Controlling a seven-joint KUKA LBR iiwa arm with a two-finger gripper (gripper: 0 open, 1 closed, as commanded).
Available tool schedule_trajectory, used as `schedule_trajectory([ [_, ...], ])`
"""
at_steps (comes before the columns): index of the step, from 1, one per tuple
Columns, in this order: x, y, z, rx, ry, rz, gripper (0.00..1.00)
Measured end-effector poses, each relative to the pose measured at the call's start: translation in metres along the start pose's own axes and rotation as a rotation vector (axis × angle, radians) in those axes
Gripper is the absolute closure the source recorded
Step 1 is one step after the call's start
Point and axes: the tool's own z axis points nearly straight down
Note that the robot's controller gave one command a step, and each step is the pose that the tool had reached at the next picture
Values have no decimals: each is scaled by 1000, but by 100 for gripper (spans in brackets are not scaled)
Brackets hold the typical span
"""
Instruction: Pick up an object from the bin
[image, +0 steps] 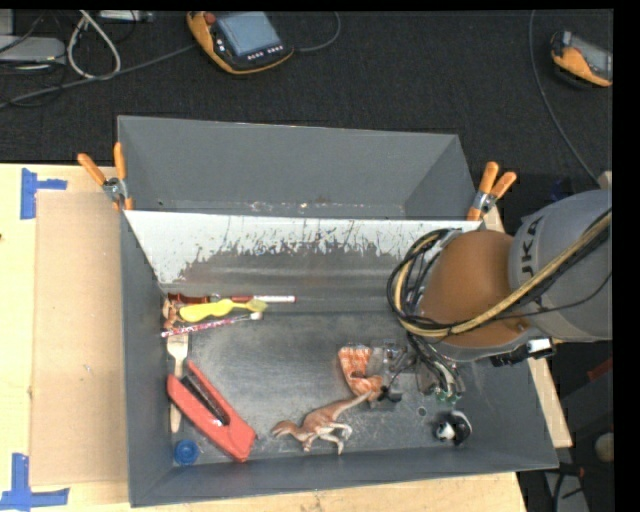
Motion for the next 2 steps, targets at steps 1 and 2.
schedule_trajectory([
  [1, 0, 0, 0, 0, 0, 0, 100],
  [2, -9, 1, -59, 0, 10, 10, 100],
])
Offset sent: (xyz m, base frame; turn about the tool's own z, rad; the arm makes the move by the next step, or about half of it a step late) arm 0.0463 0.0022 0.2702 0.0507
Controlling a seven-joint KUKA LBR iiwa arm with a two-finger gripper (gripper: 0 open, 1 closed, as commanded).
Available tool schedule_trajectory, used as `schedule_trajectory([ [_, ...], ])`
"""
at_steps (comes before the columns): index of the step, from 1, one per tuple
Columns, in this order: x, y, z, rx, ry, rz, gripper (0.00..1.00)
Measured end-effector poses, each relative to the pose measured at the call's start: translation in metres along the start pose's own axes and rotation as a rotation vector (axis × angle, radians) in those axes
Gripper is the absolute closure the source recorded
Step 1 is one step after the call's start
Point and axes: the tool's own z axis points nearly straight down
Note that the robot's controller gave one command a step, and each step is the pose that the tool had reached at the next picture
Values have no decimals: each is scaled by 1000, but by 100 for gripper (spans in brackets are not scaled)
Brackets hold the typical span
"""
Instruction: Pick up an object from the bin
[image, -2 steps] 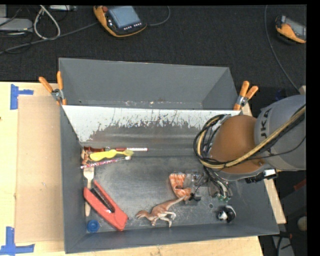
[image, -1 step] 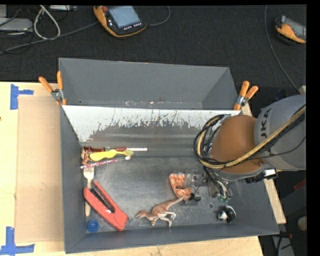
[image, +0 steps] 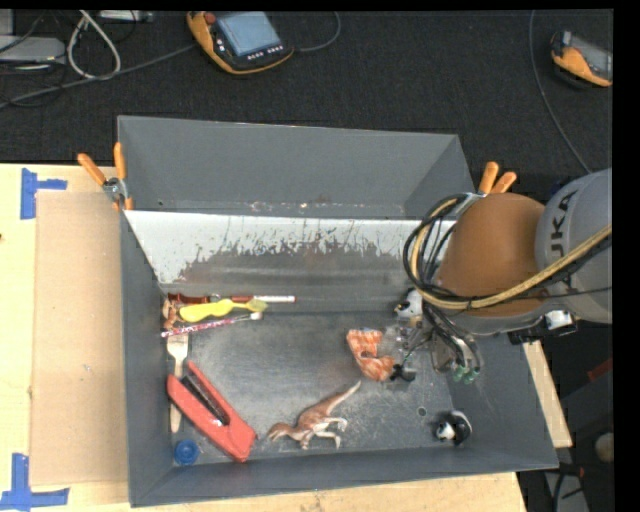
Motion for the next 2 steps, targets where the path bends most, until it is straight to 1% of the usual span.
schedule_trajectory([
  [1, -33, -14, -1, 1, -10, -231, 100],
  [2, -44, -22, 52, 0, -7, -390, 100],
])
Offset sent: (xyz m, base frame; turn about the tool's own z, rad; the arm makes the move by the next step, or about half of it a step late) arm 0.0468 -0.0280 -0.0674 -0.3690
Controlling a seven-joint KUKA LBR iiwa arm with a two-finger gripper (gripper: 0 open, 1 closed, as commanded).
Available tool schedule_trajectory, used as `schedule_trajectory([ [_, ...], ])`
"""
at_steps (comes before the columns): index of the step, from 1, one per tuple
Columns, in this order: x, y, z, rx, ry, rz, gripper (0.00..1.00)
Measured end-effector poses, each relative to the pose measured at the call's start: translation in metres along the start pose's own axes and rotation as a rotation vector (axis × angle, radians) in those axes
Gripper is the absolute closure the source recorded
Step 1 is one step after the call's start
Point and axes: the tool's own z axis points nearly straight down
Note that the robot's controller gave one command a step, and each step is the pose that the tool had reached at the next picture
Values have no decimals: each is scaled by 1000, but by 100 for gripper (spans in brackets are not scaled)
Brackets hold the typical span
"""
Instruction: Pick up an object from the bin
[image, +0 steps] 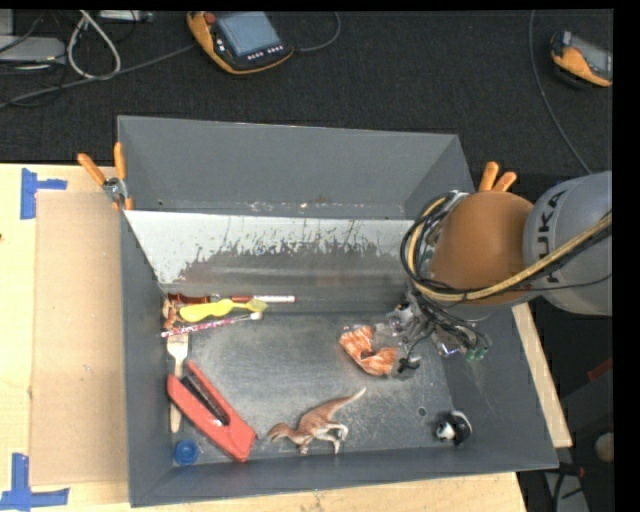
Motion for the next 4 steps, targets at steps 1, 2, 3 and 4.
schedule_trajectory([
  [1, 17, 3, -53, -3, 7, 0, 100],
  [2, 6, -5, -130, -4, 7, 9, 100],
  [3, -3, -15, -97, 2, -3, -167, 100],
  [4, -4, -19, -57, 1, -1, -264, 100],
])
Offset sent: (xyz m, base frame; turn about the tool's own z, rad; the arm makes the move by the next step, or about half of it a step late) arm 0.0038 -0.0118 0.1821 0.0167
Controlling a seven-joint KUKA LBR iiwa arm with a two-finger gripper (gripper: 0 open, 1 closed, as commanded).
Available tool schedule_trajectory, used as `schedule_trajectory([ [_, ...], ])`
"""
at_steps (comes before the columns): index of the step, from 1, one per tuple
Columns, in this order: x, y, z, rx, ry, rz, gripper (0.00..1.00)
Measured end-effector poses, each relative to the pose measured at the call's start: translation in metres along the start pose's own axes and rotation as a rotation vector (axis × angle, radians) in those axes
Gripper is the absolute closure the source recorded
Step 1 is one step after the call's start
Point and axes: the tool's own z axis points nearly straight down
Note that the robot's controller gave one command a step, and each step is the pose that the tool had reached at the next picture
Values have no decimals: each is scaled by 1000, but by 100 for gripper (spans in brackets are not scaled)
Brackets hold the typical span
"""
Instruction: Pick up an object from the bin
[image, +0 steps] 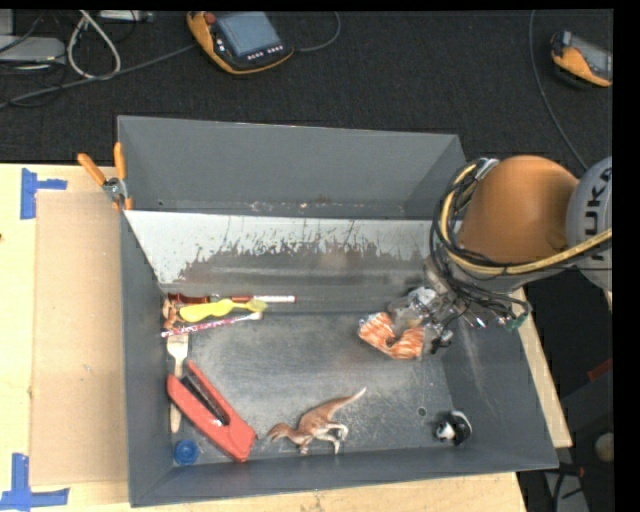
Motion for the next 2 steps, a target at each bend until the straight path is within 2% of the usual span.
schedule_trajectory([
  [1, -18, 0, 26, -4, 3, -109, 100],
  [2, 39, -35, 58, -7, 1, -568, 100],
])
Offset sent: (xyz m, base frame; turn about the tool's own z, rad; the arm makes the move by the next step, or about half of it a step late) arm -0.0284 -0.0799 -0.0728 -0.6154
